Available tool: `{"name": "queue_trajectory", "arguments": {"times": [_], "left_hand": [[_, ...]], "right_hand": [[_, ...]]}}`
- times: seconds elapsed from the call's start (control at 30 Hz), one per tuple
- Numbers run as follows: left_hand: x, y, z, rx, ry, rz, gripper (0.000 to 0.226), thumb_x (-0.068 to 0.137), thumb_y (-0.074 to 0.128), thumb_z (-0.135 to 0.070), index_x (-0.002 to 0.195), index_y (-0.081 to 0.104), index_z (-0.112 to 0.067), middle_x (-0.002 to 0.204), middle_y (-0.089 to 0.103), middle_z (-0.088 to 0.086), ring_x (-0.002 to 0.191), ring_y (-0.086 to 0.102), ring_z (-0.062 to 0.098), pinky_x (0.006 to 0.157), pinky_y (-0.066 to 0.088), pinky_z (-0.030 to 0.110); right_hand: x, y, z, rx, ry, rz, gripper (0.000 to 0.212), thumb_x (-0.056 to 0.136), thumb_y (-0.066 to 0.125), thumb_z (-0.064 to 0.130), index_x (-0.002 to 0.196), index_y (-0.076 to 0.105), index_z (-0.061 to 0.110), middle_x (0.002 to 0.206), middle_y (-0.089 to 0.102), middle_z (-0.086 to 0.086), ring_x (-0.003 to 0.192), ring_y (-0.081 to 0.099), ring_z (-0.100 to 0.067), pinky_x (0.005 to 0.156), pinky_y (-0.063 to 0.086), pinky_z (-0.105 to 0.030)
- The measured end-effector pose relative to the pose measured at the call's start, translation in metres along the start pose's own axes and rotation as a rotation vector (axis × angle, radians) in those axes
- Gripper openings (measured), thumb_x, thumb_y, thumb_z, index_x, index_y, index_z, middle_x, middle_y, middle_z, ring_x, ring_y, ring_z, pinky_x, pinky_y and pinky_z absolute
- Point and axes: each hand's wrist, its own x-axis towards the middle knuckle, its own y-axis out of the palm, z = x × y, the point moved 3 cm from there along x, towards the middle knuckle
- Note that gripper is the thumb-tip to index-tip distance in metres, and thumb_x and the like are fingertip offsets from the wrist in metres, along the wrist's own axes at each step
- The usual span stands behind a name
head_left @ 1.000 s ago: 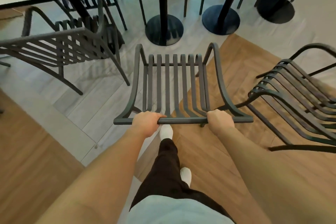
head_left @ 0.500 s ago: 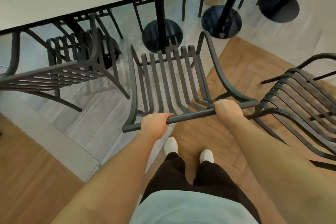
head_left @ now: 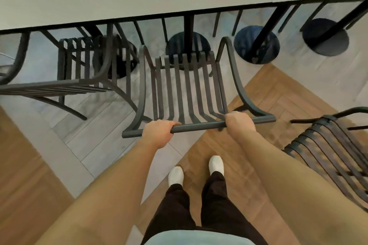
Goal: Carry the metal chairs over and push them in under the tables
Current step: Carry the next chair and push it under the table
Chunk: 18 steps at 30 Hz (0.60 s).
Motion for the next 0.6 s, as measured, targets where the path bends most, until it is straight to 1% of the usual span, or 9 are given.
{"name": "queue_trajectory", "arguments": {"times": [0.07,0.13,0.23,0.3,0.37,0.43,0.53,0.6], "left_hand": [[0.013,-0.009,0.002,-0.013,-0.011,-0.004,0.04,0.104,0.053,-0.034,0.139,0.051,-0.054,0.094,0.065,-0.013,0.084,0.064,0.016,0.073,0.055,0.035],[0.025,-0.018,0.003,-0.033,-0.02,-0.015,0.039,0.105,0.052,-0.034,0.137,0.051,-0.055,0.097,0.068,-0.016,0.085,0.064,0.014,0.074,0.054,0.034],[0.042,-0.031,0.006,-0.023,-0.035,-0.013,0.038,0.105,0.051,-0.035,0.135,0.051,-0.058,0.1,0.071,-0.015,0.087,0.066,0.015,0.08,0.058,0.04],[0.053,-0.042,0.009,0.003,-0.06,-0.024,0.039,0.104,0.05,-0.033,0.133,0.053,-0.06,0.097,0.07,-0.014,0.086,0.066,0.018,0.08,0.058,0.042],[0.065,-0.052,0.012,0.016,-0.077,-0.028,0.043,0.102,0.052,-0.028,0.131,0.054,-0.06,0.09,0.067,-0.014,0.083,0.063,0.017,0.077,0.056,0.04],[0.077,-0.061,0.012,0.025,-0.08,-0.019,0.048,0.1,0.053,-0.023,0.132,0.054,-0.059,0.088,0.065,-0.013,0.081,0.06,0.017,0.075,0.055,0.039],[0.092,-0.069,0.014,0.034,-0.072,-0.008,0.052,0.1,0.055,-0.024,0.136,0.051,-0.061,0.087,0.064,-0.013,0.082,0.059,0.016,0.074,0.055,0.038],[0.1,-0.073,0.015,0.038,-0.06,-0.016,0.052,0.101,0.055,-0.025,0.137,0.05,-0.061,0.081,0.059,-0.015,0.079,0.057,0.015,0.07,0.052,0.036]], "right_hand": [[0.017,-0.008,-0.002,-0.025,-0.019,-0.002,0.018,0.1,0.058,0.012,0.114,0.069,0.014,0.107,0.067,-0.007,0.101,0.068,-0.027,0.091,0.056,-0.04],[0.032,-0.016,-0.004,-0.053,-0.04,-0.003,0.018,0.1,0.058,0.011,0.114,0.068,0.014,0.108,0.068,-0.007,0.102,0.067,-0.028,0.091,0.054,-0.04],[0.054,-0.026,-0.006,-0.07,-0.06,-0.023,0.016,0.099,0.059,0.012,0.113,0.069,0.013,0.104,0.068,-0.007,0.097,0.067,-0.028,0.088,0.052,-0.039],[0.068,-0.033,-0.006,-0.074,-0.068,-0.02,0.015,0.099,0.061,0.012,0.112,0.069,0.013,0.1,0.067,-0.006,0.094,0.068,-0.027,0.085,0.051,-0.038],[0.083,-0.041,-0.006,-0.076,-0.074,-0.014,0.016,0.098,0.063,0.013,0.113,0.068,0.013,0.097,0.065,-0.006,0.092,0.066,-0.026,0.084,0.05,-0.037],[0.095,-0.048,-0.008,-0.076,-0.071,-0.025,0.017,0.098,0.063,0.012,0.115,0.066,0.012,0.091,0.059,-0.005,0.086,0.061,-0.024,0.084,0.048,-0.037],[0.11,-0.054,-0.011,-0.081,-0.067,-0.037,0.017,0.099,0.063,0.013,0.116,0.066,0.012,0.089,0.054,-0.004,0.085,0.056,-0.023,0.089,0.047,-0.038],[0.117,-0.056,-0.012,-0.075,-0.06,-0.038,0.018,0.099,0.065,0.015,0.117,0.067,0.013,0.09,0.054,-0.004,0.085,0.053,-0.023,0.093,0.048,-0.04]]}}
